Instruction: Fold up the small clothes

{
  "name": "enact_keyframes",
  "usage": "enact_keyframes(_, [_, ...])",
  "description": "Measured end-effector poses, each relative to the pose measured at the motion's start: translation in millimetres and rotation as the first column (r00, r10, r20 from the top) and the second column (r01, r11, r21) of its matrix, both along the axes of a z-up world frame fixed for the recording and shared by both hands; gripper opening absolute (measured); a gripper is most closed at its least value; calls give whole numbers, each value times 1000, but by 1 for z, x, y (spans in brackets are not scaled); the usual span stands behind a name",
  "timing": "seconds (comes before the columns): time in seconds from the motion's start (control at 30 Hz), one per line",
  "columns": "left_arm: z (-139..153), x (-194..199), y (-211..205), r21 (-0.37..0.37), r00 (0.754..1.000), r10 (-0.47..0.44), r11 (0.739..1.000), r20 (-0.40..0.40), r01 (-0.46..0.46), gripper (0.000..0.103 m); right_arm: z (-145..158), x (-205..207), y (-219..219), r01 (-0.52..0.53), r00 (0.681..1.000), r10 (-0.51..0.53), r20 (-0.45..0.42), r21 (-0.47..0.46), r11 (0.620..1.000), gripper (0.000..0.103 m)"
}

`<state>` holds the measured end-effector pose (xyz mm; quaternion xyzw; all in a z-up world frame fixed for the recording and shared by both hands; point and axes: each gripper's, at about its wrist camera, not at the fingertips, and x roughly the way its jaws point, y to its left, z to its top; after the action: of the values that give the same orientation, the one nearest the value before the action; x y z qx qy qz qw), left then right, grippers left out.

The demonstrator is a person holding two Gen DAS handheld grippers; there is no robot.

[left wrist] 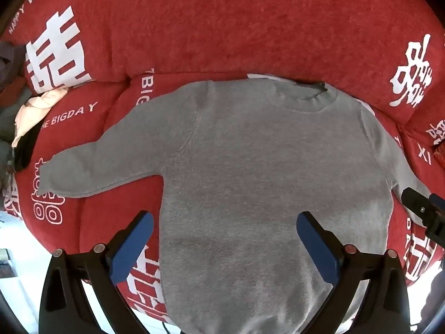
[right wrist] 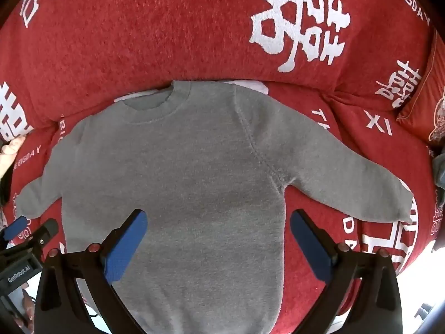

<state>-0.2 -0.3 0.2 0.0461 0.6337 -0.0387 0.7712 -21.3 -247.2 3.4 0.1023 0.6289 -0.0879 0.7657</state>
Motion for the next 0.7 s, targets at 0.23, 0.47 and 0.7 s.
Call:
enact_keyframes(0.23, [3,-2,-4,16,1000,-2,1000,9,2,103,2,0,0,-5,1000,5,-1,-3,1000,102])
enact_keyframes(0.47, [5,-1,-6,14,1000,2,1000,5,-2,103,2,-2,1,-13,1000,13,1,-2,1000,102])
enact_keyframes(0.7, [3,-4,-2,-1,1000,-2,1000,3,2,103,3,-5,2,-19,1000,19,-1,-6,1000,102])
